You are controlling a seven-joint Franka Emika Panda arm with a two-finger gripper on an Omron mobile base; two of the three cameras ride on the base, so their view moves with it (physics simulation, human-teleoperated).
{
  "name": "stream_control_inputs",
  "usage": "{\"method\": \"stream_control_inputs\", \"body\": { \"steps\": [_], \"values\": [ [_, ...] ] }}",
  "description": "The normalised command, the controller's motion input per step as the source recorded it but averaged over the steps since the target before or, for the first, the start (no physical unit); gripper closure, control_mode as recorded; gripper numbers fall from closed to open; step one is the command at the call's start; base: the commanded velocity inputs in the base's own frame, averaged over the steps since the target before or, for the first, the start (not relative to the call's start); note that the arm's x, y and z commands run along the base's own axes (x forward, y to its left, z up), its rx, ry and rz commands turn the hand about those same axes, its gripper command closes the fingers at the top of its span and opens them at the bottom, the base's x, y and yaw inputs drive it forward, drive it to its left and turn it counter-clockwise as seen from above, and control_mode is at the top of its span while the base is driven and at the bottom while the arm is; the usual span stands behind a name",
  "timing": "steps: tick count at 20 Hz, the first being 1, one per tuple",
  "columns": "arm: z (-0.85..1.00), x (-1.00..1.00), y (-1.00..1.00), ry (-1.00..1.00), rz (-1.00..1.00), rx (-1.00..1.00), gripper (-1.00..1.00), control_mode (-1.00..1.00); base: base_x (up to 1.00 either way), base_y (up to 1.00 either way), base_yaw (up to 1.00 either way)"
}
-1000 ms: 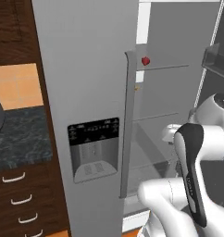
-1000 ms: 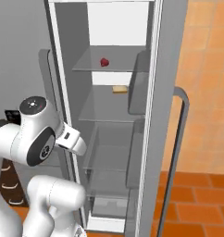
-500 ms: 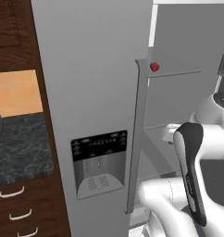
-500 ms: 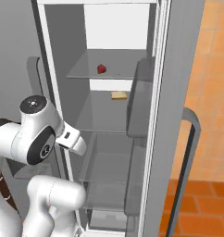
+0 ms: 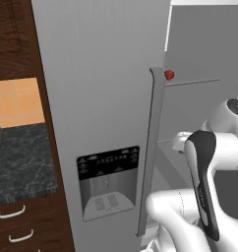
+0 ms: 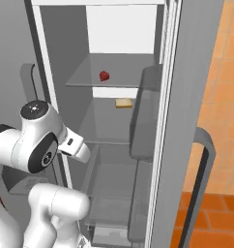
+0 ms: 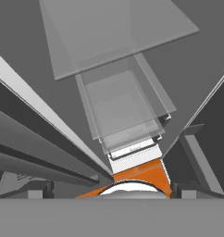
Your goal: Take the strawberry from the fridge and place it on top of the pancake, located on the dining counter.
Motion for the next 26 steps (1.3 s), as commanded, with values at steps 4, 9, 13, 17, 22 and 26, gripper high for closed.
{"method": "stream_control_inputs", "body": {
  "steps": [4,9,13,17,22,26],
  "values": [
    [0.00,0.00,0.00,0.00,0.00,0.00,-1.00,1.00,0.32,-0.28,0.00],
    [0.00,0.00,0.00,0.00,0.00,0.00,-1.00,1.00,0.21,-0.49,0.00],
    [0.00,0.00,0.00,0.00,0.00,0.00,-1.00,1.00,0.16,-0.37,0.00],
    [0.00,0.00,0.00,0.00,0.00,0.00,-1.00,1.00,0.45,-0.10,0.00],
    [0.00,0.00,0.00,0.00,0.00,0.00,-1.00,1.00,0.40,-0.12,0.00],
    [0.00,0.00,0.00,0.00,0.00,0.00,-1.00,1.00,0.47,0.00,0.00]
  ]
}}
